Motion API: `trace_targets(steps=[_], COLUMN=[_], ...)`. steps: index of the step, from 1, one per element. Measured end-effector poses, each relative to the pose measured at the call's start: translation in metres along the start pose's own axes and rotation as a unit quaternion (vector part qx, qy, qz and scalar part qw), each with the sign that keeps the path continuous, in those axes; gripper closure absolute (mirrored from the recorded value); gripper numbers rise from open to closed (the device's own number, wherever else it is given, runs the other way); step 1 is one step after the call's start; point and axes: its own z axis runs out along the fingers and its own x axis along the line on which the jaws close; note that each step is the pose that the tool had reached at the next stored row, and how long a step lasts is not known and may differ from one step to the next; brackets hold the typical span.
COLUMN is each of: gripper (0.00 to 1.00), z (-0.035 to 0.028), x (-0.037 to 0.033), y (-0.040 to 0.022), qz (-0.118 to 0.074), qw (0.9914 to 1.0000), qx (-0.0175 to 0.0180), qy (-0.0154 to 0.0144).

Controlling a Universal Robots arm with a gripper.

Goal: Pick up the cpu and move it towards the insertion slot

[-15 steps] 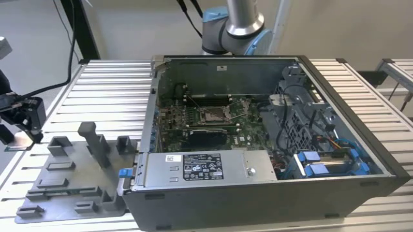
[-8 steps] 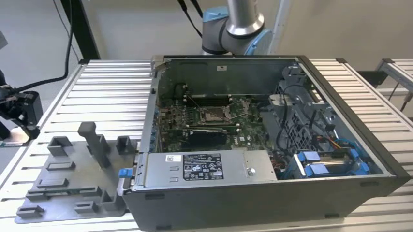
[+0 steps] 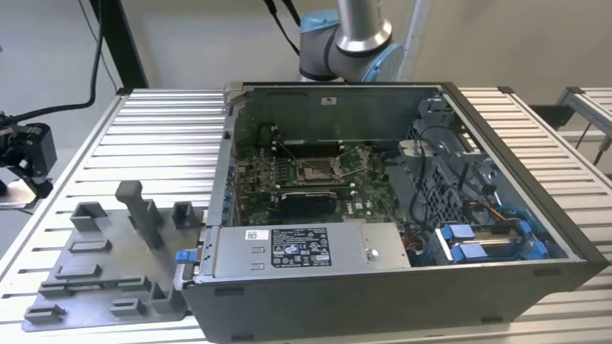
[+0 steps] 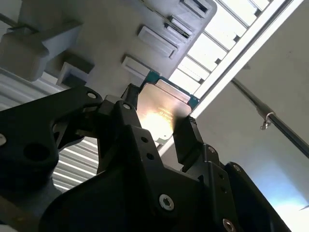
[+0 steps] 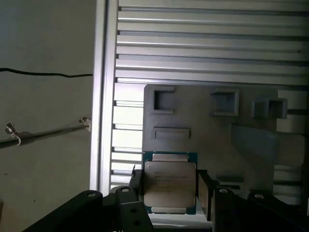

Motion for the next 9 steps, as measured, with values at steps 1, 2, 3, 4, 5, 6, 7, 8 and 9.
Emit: trace_targets(steps=[1,2,3,4,5,6,7,8,9], gripper=[1.00,1.00,1.00,1.00,1.00,1.00,1.00,1.00,1.00], z=[-0.0021,-0.0042,-0.0062,-0.0082,-0.0101,-0.0120,-0.0137,-0.0154,-0.0172], x=[0.0001,0.0001,0.0002,0.0003,0.0003,0.0004,0.0004,0.0005,0.0005], y=[0.0001,0.0002,0.0002,0.0003,0.0004,0.0004,0.0005,0.0006,0.0006], qz=[0.000,0.000,0.000,0.000,0.000,0.000,0.000,0.000,0.000], qw=[1.00000,1.00000,1.00000,1.00000,1.00000,1.00000,1.00000,1.00000,1.00000], qx=[0.0000,0.0000,0.0000,0.0000,0.0000,0.0000,0.0000,0.0000,0.0000], qy=[0.0001,0.0001,0.0002,0.0002,0.0003,0.0003,0.0004,0.0003,0.0004])
